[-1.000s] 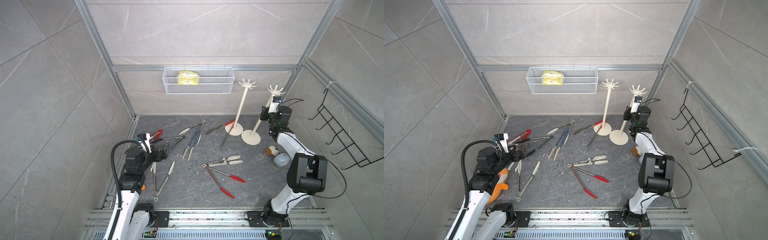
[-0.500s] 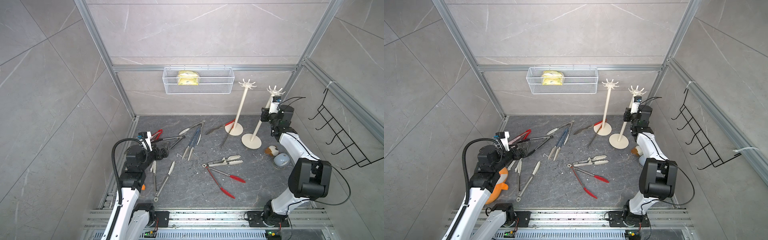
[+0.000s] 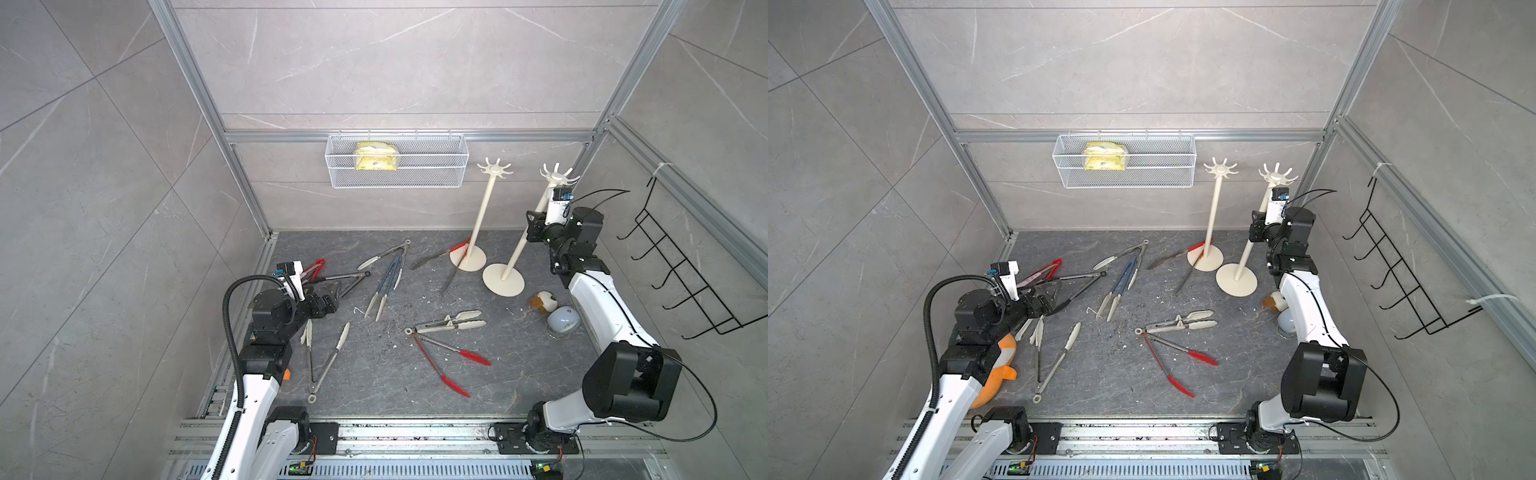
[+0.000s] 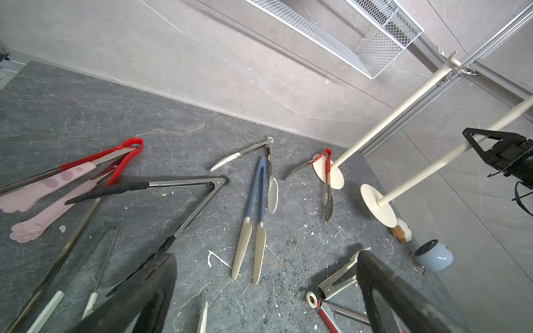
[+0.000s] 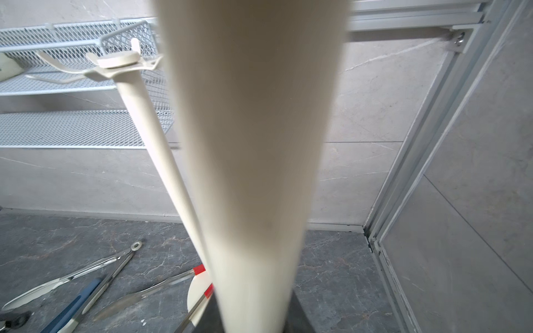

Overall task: Hang food tongs on kitchen utensil racks
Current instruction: Pick up the rack from the center of the board, then place the rack at the center of the board.

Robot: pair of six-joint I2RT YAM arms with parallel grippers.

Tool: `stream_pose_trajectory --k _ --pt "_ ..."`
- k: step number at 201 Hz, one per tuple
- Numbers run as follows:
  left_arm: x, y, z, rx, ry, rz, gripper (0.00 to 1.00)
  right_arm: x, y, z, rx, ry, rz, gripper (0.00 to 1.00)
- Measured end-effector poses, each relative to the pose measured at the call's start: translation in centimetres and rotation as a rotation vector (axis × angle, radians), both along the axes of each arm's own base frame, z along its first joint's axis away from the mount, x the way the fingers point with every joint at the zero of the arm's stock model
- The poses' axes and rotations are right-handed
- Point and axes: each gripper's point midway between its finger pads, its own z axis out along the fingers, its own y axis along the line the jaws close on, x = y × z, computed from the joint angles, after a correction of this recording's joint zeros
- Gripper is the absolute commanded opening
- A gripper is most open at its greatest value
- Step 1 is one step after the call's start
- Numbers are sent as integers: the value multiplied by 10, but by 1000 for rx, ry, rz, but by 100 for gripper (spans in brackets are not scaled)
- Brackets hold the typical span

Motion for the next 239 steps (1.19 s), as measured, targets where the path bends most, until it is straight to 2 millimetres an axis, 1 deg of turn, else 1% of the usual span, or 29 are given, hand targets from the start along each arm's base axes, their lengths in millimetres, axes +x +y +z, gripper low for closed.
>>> stream_pose_trajectory --k 27,81,122,153,173,188,239 --pt "0 -1 0 -7 3 -2 100 -9 8 7 31 3 37 0" --pt "0 -5 4 -11 -14 -12 100 -34 29 32 88 -17 132 0" --pt "1 -6 4 -11 -14 -17 100 -54 51 51 113 -26 216 0" --pt "2 -8 2 -10 -8 -22 100 -69 67 59 137 -24 270 0" --pt "3 -9 1 -10 -6 -23 100 -77 84 62 145 -20 317 0" --pt "2 -10 1 -10 -6 -27 100 -83 102 63 148 -11 364 0" --pt "2 -12 1 -9 -7 -32 100 -113 174 60 157 32 545 0"
